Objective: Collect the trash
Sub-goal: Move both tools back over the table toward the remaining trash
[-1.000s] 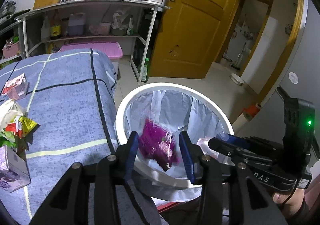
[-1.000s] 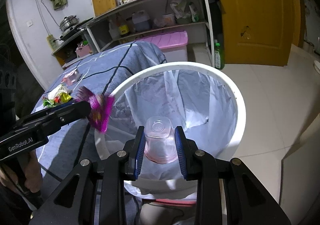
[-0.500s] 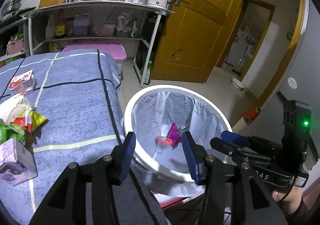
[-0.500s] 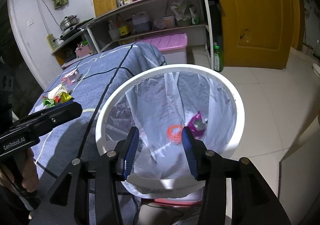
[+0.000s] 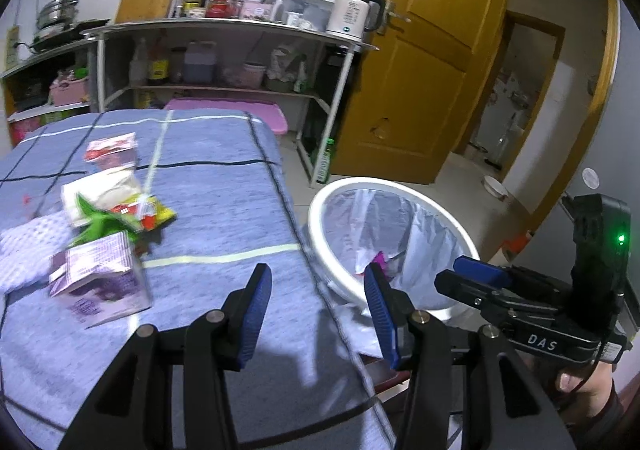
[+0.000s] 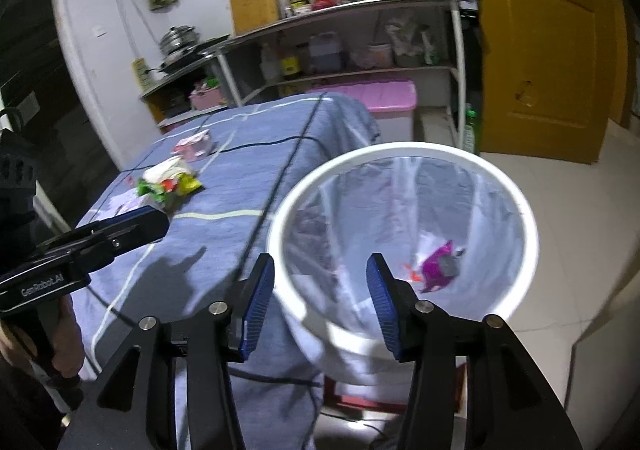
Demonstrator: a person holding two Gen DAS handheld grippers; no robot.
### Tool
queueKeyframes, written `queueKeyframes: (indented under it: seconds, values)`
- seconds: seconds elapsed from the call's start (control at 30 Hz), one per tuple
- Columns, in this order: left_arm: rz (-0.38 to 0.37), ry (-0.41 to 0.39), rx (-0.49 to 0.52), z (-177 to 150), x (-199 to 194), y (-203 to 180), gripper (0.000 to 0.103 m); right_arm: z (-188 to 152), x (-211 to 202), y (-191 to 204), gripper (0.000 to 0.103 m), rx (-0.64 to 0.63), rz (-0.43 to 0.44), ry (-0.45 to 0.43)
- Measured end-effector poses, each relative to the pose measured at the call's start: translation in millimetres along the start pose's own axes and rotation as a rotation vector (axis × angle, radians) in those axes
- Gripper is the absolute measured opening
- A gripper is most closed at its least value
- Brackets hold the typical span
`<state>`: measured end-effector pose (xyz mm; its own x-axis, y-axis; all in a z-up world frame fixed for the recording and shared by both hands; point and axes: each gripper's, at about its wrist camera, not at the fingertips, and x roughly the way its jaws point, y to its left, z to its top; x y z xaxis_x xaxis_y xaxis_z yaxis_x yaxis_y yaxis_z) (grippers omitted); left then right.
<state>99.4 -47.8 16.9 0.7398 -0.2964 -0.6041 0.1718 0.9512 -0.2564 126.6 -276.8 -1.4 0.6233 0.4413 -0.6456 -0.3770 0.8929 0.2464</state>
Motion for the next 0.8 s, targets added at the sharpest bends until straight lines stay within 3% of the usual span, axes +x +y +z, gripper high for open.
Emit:
queueKeyframes:
  seconds: [0.4, 0.8]
  values:
    - [0.102, -0.026, -0.072, -22, -33, 47, 0.051, -5, 17, 55, 0.051, -0.098, 0.100, 0.055]
    - [0.189, -0.056, -0.122, -25, -44, 88, 0.065, -1, 35, 92, 0.051, -0.171, 0.157, 0.083]
